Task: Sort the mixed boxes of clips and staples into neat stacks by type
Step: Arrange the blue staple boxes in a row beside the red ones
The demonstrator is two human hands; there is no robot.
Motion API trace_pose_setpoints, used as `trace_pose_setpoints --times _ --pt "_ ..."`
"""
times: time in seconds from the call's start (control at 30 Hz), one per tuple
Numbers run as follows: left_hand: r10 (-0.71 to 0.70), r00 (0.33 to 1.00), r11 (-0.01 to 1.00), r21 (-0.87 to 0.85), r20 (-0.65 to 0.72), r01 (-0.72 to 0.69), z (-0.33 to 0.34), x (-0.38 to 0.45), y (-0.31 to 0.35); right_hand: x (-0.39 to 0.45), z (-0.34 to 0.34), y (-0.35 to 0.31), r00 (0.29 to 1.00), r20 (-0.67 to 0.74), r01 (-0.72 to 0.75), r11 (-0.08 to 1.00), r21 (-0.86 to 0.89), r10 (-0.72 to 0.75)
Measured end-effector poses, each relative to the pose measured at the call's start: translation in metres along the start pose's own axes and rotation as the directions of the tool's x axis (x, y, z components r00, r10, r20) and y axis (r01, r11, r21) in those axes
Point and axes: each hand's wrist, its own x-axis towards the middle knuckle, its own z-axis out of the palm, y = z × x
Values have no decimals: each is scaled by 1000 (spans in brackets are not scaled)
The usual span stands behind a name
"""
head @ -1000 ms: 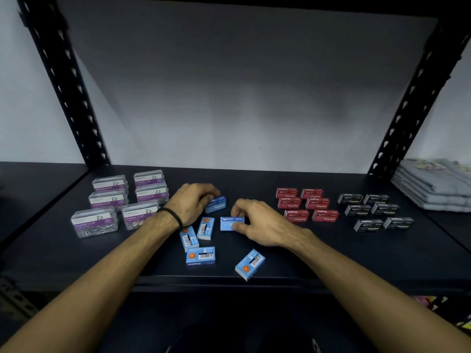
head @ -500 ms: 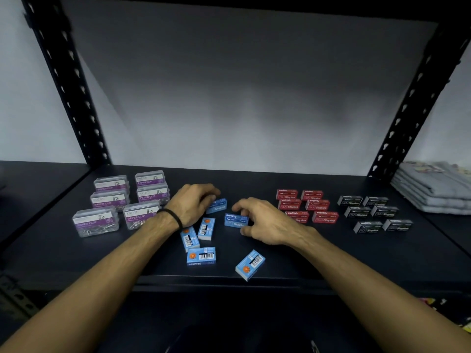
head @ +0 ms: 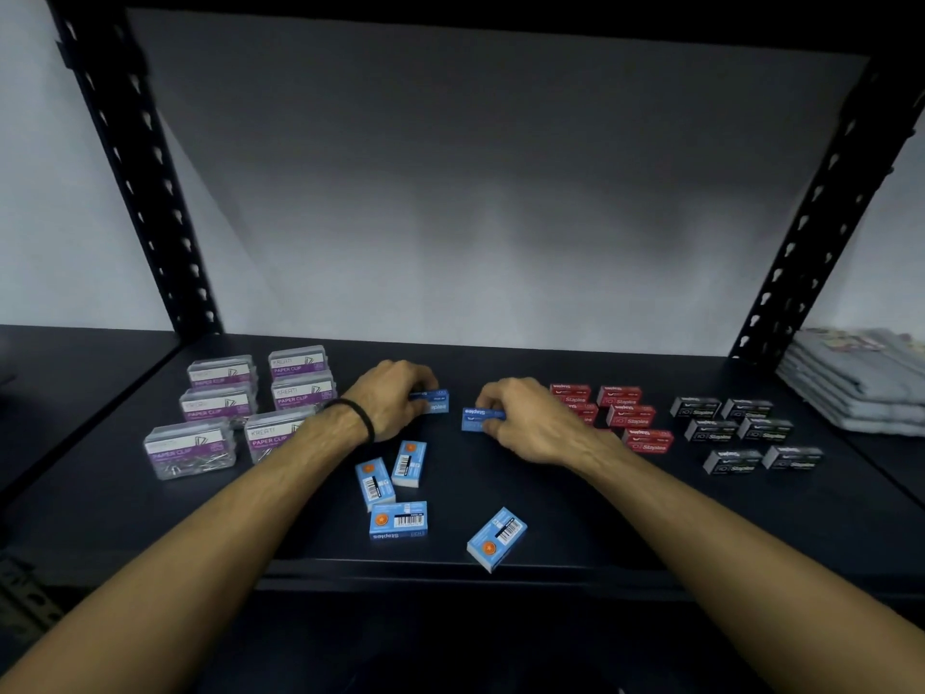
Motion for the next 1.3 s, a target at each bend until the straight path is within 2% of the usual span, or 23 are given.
trace_pose_setpoints --times 0.37,1.0,1.3 --pt "-7 999 999 46 34 6 8 30 11 33 -3 12 995 9 -93 988 -124 95" --pt "0 1000 1000 25 29 -1 12 30 8 43 5 20 997 -51 -64 987 -145 57" --pt "-6 1000 999 -39 17 7 13 24 7 30 1 19 991 -131 12 976 -218 -42"
